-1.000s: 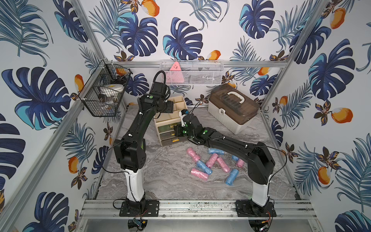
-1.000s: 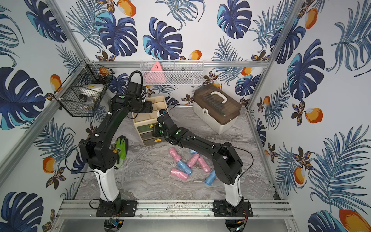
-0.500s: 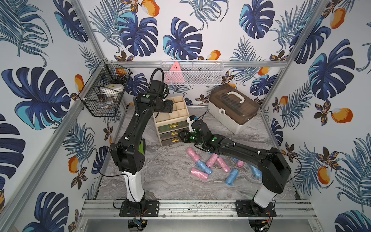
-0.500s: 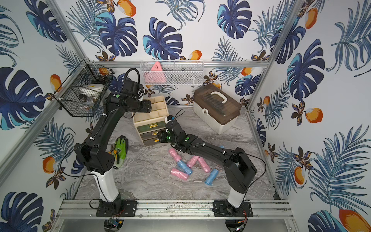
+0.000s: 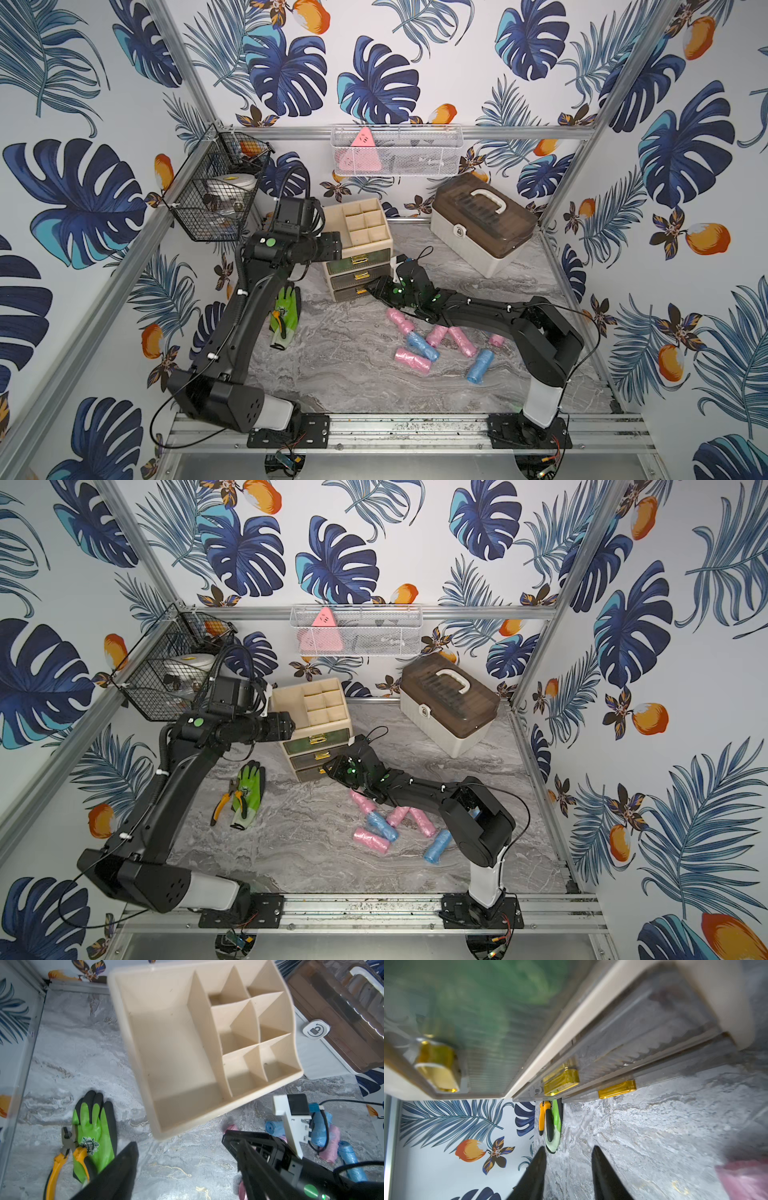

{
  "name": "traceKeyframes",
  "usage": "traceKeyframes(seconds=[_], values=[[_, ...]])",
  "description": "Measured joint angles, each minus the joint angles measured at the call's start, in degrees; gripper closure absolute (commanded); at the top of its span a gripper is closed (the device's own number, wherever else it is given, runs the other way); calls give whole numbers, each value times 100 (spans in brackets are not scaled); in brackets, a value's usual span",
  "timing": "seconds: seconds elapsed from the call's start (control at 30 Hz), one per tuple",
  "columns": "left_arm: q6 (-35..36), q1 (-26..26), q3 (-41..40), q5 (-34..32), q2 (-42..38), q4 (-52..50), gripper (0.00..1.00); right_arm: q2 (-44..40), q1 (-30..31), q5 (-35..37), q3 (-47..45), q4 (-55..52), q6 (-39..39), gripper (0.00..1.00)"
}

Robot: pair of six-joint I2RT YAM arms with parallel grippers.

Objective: Sort the rolls of trash bags by color and place them into the drawer
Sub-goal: Open the drawer in the storage box.

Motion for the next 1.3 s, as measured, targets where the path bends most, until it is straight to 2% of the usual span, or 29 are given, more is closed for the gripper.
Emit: traceKeyframes(seconds=[0.13,0.3,0.57,0.97,1.3], values=[[-166,157,-765,155,-688,118,19,216,-28,-37,-33,402,376,63],[-330,293,-1351,409,-1217,267,18,369,-48,-33,-107,911,673,64],[-470,402,-1974,699,-1617,393,18,616,-151,66,-142,1600,1086,65],[-472,466,-2262,850,-1746,435,18,892,-247,133,-11,2026,1381,66],[-470,487,-2310,887,-1784,433,18,1226,-358,85,345,2184,1427,75]])
